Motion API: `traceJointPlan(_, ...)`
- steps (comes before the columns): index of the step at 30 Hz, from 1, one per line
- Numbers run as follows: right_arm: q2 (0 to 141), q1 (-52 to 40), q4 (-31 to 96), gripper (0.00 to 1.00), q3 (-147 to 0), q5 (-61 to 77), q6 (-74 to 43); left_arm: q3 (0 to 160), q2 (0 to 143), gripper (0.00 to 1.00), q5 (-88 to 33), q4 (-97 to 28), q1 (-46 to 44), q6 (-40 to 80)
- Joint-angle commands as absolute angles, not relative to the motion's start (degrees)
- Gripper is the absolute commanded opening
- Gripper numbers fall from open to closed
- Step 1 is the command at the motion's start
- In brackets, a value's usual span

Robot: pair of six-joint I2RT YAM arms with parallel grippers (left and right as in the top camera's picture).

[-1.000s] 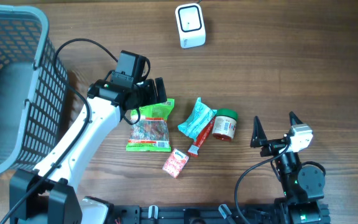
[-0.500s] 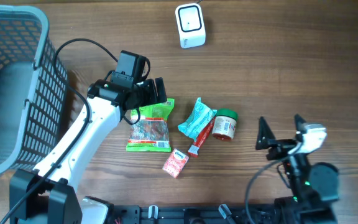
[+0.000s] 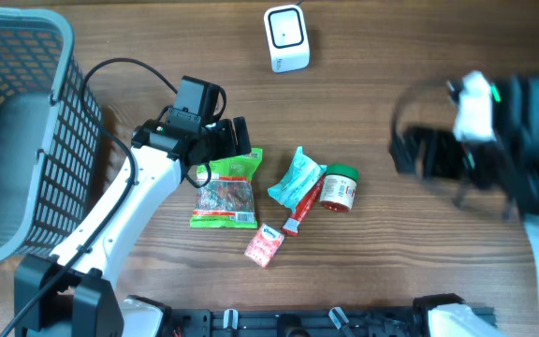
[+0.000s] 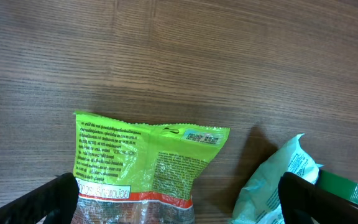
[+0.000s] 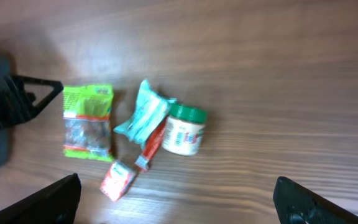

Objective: Scan the item barcode
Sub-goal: 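Move the right gripper toward the green-lidded jar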

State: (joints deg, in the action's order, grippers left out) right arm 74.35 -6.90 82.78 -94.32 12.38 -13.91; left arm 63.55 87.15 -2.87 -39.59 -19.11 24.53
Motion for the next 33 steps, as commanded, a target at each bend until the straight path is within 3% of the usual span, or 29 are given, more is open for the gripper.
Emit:
traceJointPlan(1,85.01,-6.74,83.57,0.86,-96.73,21.12,-15.27,63.92,87.11,1.0,-3.16,-39.44,-19.0,24.27)
traceJointPlan(2,88.23,-6.79,83.68,0.78,-96.62,21.1,-15.44,63.92,87.11,1.0,-3.16,-39.44,-19.0,24.27)
traceJointPlan(4,92.77,-6.98,83.88,0.75,-95.94,21.08,-16.49,63.92,87.11,1.0,-3.16,-39.44,-19.0,24.27)
traceJointPlan(10,99.9,-10.31,80.68,0.75,-90.04,14.5,-21.96,63.92,87.11,1.0,-3.16,-39.44,-19.0,24.25)
traceJointPlan(16,103.74,-13.69,68.82,0.76,-81.69,13.32,-26.63,63.92,87.11,1.0,-3.16,-39.44,-19.0,24.27)
traceJointPlan(33,104.71,-16.6,54.13,0.75,-68.86,10.22,-32.1,63.92,87.11,1.0,-3.14,-39.44,-19.0,24.27)
